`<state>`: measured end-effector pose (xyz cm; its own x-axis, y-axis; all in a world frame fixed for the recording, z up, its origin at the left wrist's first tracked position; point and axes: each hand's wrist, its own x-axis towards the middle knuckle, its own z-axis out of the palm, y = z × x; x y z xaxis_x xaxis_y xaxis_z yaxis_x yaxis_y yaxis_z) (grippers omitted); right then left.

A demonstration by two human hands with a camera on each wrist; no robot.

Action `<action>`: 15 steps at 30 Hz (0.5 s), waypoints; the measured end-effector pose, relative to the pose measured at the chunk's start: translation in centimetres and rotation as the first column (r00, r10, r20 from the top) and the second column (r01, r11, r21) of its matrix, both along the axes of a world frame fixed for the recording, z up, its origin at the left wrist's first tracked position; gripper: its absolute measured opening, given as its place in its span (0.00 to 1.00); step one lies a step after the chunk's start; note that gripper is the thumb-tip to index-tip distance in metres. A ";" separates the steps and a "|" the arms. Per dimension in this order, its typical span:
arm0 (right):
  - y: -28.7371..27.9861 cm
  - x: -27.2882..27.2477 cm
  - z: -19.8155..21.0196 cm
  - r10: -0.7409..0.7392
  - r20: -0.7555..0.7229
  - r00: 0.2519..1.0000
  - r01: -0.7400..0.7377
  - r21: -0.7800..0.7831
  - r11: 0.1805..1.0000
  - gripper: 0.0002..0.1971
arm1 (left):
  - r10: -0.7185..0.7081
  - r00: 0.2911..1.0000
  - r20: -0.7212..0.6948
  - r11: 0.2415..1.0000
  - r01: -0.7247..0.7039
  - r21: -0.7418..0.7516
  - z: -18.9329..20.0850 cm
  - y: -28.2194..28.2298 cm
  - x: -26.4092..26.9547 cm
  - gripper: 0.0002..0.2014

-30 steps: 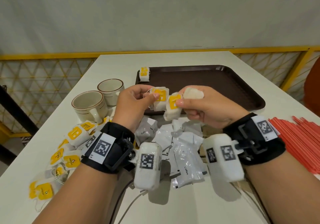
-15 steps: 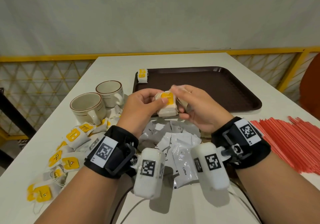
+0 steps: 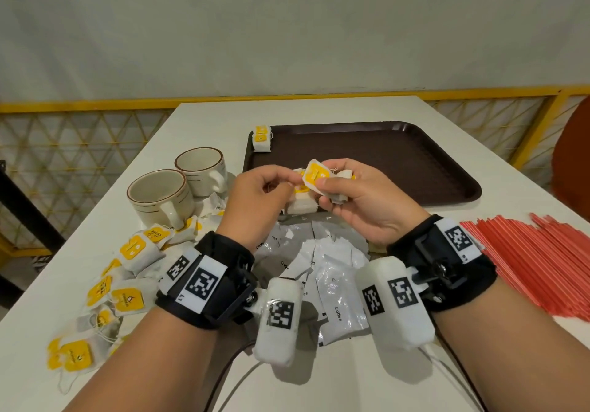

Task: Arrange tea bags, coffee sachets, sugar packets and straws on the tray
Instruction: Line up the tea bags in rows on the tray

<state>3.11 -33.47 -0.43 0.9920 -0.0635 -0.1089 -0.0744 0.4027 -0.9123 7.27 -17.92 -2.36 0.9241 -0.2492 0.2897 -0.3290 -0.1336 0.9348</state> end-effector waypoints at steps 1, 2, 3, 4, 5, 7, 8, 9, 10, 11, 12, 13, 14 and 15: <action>0.1 0.0 -0.1 -0.002 0.011 1.000 0.002 0.002 1.000 0.11 | 0.000 1.000 -0.013 1.000 -0.001 -0.019 0.1 -0.1 -0.1 0.14; 0.2 0.0 -0.2 0.005 0.024 1.000 -0.005 -0.009 1.000 0.11 | -0.004 1.000 -0.022 0.999 0.003 -0.043 0.2 -0.2 -0.3 0.12; 0.3 0.0 -0.3 0.016 0.034 0.999 -0.015 -0.028 1.000 0.12 | -0.011 1.000 -0.021 0.998 0.010 -0.060 0.3 -0.3 -0.4 0.09; 0.4 0.0 -0.3 0.030 0.040 0.999 -0.028 -0.045 0.999 0.12 | -0.012 1.000 -0.007 0.998 0.012 -0.058 0.4 -0.3 -0.5 0.06; 0.4 0.0 -0.3 0.041 0.041 0.998 -0.039 -0.051 0.998 0.12 | -0.009 1.000 0.012 0.999 0.009 -0.041 0.3 -0.3 -0.5 0.05; 0.4 0.0 -0.1 0.054 0.022 0.998 -0.054 0.003 0.999 0.13 | 0.014 0.999 0.029 1.000 -0.013 -0.026 0.2 -0.2 -0.3 0.02; 0.3 0.1 0.0 0.055 0.005 0.998 -0.056 0.070 0.996 0.14 | 0.036 0.999 0.022 0.999 -0.035 -0.034 0.2 0.0 -0.1 0.02; 0.1 0.1 0.2 0.055 -0.013 0.998 -0.053 0.156 0.986 0.16 | 0.060 0.998 0.010 0.997 -0.060 -0.046 0.2 0.1 0.1 0.01; -0.2 0.1 0.3 0.056 -0.028 0.998 -0.048 0.233 0.971 0.17 | 0.087 0.996 -0.001 0.995 -0.087 -0.056 0.3 0.3 0.3 0.01; -0.4 0.0 0.4 0.053 -0.042 0.998 -0.039 0.280 0.959 0.18 | 0.110 0.994 -0.003 0.992 -0.110 -0.061 0.4 0.5 0.5 0.02; -0.7 0.0 0.4 0.052 -0.054 0.997 -0.034 0.295 0.955 0.18 | 0.127 0.992 0.003 0.990 -0.127 -0.066 0.4 0.7 0.6 0.02; -0.8 0.0 0.5 0.052 -0.064 0.997 -0.031 0.294 0.955 0.19 | 0.138 0.990 0.011 0.988 -0.137 -0.071 0.5 0.8 0.7 0.03; -0.9 0.0 0.4 0.054 -0.072 0.996 -0.031 0.288 0.957 0.19 | 0.147 0.989 0.017 0.987 -0.145 -0.074 0.5 0.9 0.8 0.04; -0.9 0.1 0.4 0.056 -0.075 0.996 -0.032 0.290 0.956 0.18 | 0.153 0.988 0.019 0.985 -0.151 -0.077 0.5 1.0 0.9 0.04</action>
<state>3.18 -34.39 -0.05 0.9800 0.0261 -0.1971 -0.1675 0.6425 -0.7478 8.18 -16.88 -1.90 0.9420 -0.0827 0.3252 -0.3331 -0.1136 0.9360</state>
